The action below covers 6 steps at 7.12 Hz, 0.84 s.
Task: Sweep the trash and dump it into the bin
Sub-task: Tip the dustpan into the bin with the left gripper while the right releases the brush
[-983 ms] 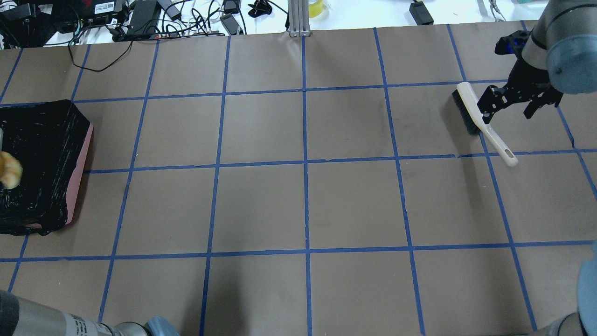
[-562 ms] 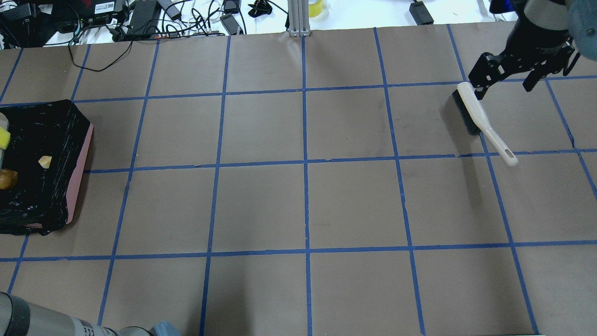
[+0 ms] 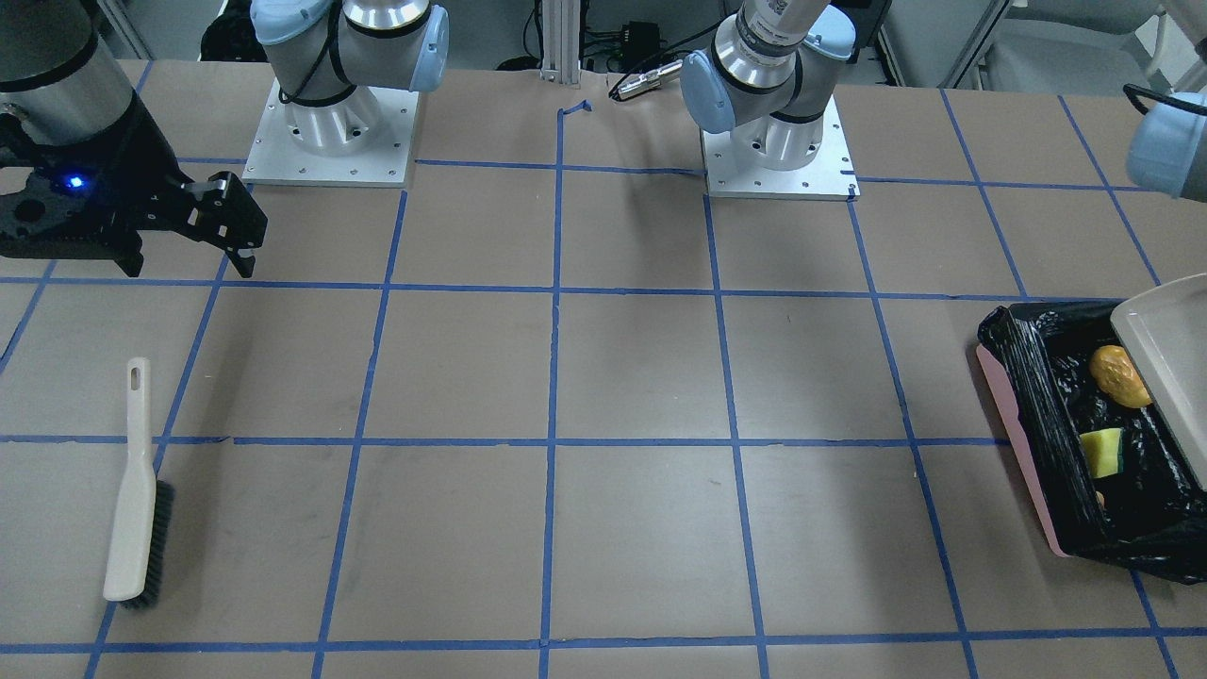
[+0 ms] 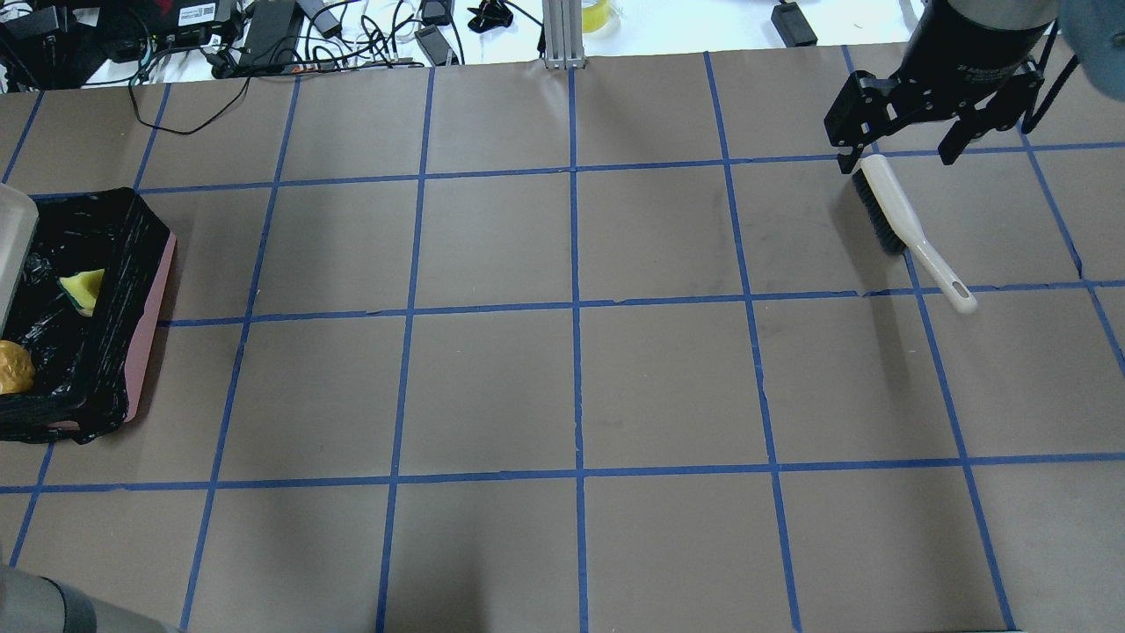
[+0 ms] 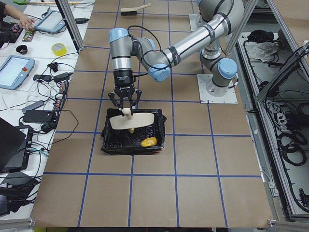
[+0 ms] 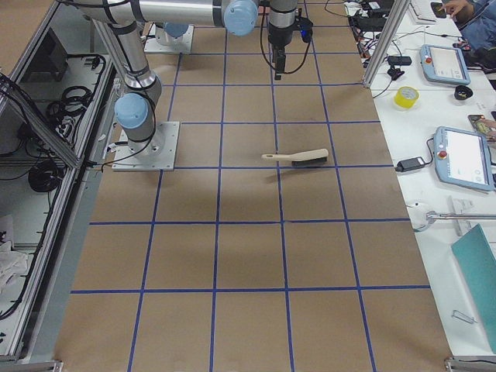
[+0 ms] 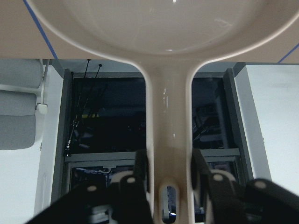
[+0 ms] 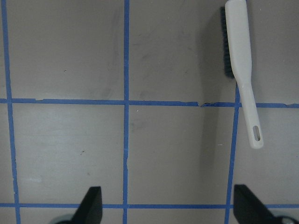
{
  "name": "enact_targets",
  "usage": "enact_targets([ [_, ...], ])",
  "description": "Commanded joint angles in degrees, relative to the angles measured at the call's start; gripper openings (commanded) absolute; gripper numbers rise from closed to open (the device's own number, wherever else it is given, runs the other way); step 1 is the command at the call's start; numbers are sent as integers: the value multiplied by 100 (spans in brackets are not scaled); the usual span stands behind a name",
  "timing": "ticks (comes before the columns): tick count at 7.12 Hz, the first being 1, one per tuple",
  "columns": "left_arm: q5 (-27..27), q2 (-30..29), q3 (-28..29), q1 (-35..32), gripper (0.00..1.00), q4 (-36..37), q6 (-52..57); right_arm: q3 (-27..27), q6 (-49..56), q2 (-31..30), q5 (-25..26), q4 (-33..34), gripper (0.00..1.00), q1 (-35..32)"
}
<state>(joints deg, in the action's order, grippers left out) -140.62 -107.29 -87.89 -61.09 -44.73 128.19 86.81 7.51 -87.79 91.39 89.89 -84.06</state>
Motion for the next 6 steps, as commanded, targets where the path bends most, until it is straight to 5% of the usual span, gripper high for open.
enact_targets([
  [1, 25, 15, 25, -52, 0, 404, 415, 20, -47, -150, 1, -94, 100, -58],
  [6, 3218, -11, 791, 71, 0, -1578, 9, 11, -47, -150, -16, -121, 100, -67],
])
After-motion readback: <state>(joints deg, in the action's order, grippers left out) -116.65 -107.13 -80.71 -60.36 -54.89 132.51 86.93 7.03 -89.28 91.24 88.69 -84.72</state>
